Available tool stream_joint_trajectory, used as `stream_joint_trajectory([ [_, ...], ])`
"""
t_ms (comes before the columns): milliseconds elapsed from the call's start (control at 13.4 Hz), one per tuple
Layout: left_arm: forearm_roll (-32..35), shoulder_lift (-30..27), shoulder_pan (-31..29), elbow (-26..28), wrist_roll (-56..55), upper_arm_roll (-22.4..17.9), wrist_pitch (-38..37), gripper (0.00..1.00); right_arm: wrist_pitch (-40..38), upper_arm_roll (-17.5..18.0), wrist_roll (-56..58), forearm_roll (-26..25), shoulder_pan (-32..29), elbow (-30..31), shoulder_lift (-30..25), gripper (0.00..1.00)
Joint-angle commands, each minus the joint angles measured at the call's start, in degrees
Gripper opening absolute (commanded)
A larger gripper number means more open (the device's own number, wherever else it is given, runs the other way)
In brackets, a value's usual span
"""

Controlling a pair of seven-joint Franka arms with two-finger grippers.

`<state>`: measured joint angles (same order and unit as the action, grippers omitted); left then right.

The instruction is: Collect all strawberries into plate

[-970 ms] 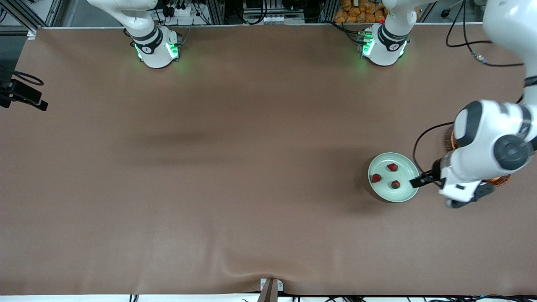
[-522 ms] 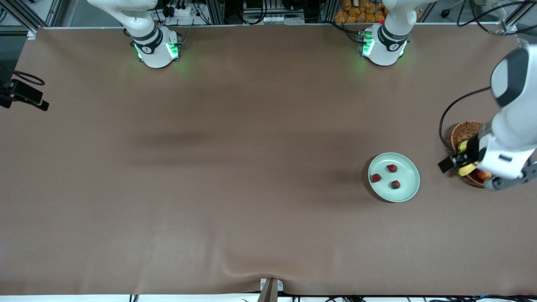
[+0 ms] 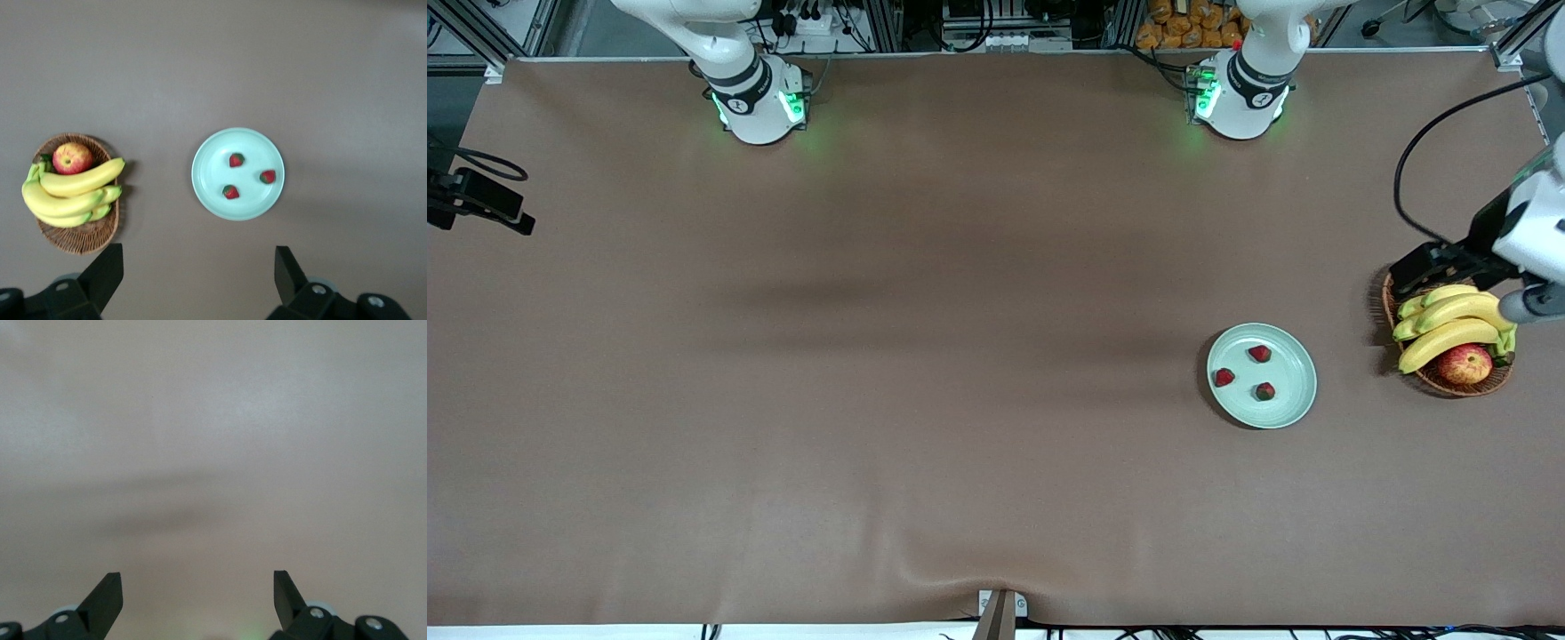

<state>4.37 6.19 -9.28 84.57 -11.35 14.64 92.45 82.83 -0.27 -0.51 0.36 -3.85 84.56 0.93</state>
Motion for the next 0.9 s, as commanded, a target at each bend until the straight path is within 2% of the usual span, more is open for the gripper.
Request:
stream_joint_trajectory([
  [0, -4.53, -3.11, 8.03, 0.50, 2.82, -9.69, -5.25, 1.00, -0.92, 0.18, -0.02, -0.97, 0.42, -0.36, -0.49, 1.00],
  [149, -4.72, -4.68, 8.05, 2.08, 3.00, -9.98, -5.61, 1.00, -1.27, 0.18, -0.02, -0.97, 0.34, -0.27, -0.49, 1.00],
  [373, -4.90, -9.52, 8.14, 8.93, 3.09, -9.80, -2.98, 1.00, -0.74, 0.01, -0.19, -0.62, 0.07, -0.27, -0.32, 1.00],
  [821, -4.90, -10.15, 7.96, 8.77, 5.01, -9.80, -3.51, 1.00, 3.30, 0.01, -0.11, -0.27, 0.07, 0.61, 0.12, 1.00],
])
